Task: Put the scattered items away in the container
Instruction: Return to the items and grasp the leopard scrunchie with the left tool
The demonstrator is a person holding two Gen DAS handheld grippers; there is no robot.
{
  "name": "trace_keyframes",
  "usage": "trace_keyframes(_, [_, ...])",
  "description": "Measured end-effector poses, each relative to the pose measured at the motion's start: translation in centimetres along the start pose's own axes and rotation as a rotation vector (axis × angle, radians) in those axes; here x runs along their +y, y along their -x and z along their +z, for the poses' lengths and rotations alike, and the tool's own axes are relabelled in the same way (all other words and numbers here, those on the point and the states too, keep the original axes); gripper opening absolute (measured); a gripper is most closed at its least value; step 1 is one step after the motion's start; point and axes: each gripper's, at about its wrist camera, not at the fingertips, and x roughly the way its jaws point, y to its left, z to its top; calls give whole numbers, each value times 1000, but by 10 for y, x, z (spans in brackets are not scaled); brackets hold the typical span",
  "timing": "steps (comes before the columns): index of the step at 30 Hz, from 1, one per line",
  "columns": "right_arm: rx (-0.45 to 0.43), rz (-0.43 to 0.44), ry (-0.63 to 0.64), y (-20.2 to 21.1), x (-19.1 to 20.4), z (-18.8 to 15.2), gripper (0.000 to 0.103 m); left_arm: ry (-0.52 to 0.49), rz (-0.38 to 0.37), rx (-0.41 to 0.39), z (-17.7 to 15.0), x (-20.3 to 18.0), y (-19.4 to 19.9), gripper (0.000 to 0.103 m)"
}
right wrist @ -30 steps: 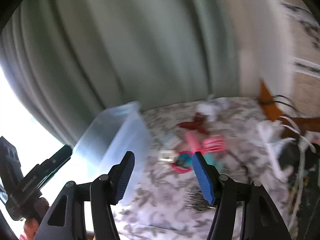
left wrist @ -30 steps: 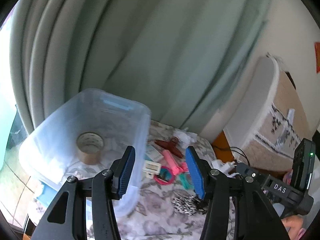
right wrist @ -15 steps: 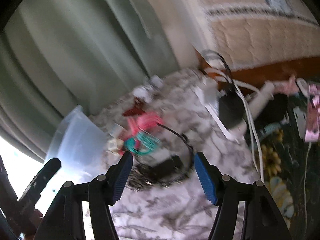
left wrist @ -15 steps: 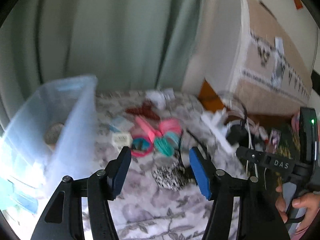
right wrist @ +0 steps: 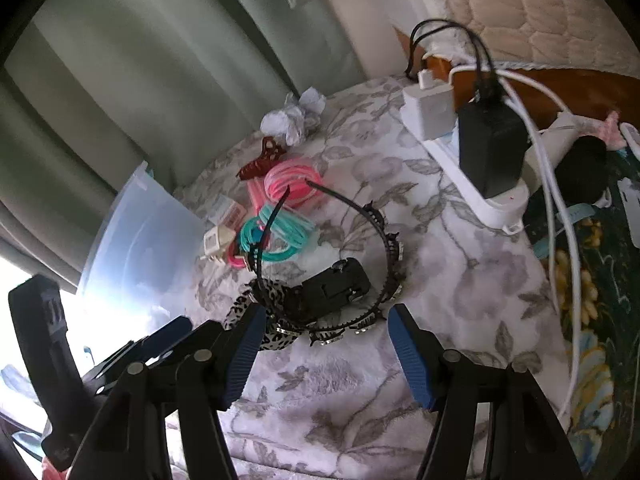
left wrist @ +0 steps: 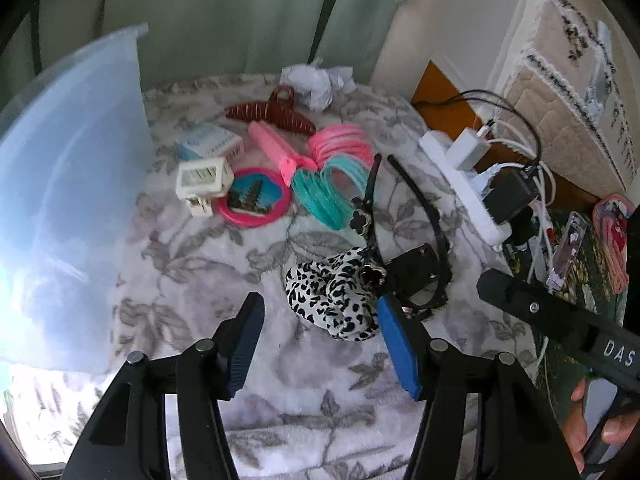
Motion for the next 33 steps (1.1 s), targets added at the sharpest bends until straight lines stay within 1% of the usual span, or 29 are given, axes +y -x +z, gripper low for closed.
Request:
trace_keyframes(2, [18,-20,-28,-9,-7,0,68,7,-13,18,0,1,-9,45])
trace_keyframes(3, [26,-29,-41,-12,-10,0,68,11,-16,29,0,2,-13,43])
trace_keyframes(5, [48,-50,-69,-19,-18,-1,68,16,-27,45,0,3,-20,34])
trace_keyframes(7, [62,-63,-84,-24,-22,-1,68,15,-34,54,0,3,-26,32])
trace_keyframes(9, [71,-85,-86,-30,-24,0,67,13,-34,59,0,3,-30,31])
trace_keyframes(13, [54,-103,-78,-35,-24,6,64,23,-45,72,2,6,-38,31])
trace_keyframes(16, [56,-108,-73,-41,-24,13,56,17,-60,80,4,6,-42,31])
trace_keyframes(18, [52,-111,-73,-44,-26,17,49,5,-63,79,4,4,-43,31])
trace_keyframes(20, [43,-124,-72,-45,-28,21,47,-2,-67,80,5,3,-45,31])
trace_keyframes(24, [39,-150,-88,-51,-34,28,47,-12,-73,86,7,3,-49,33])
trace_keyframes(26, [39,-161,-97,-54,-37,31,47,-20,-76,94,8,2,-52,39])
trace_keyframes(29, [46,-170,-94,-59,-38,33,47,-21,-79,98,9,1,-55,40])
trace_keyframes(33, [34,-195,-63,-63,-34,37,47,-26,-80,97,11,0,-58,40])
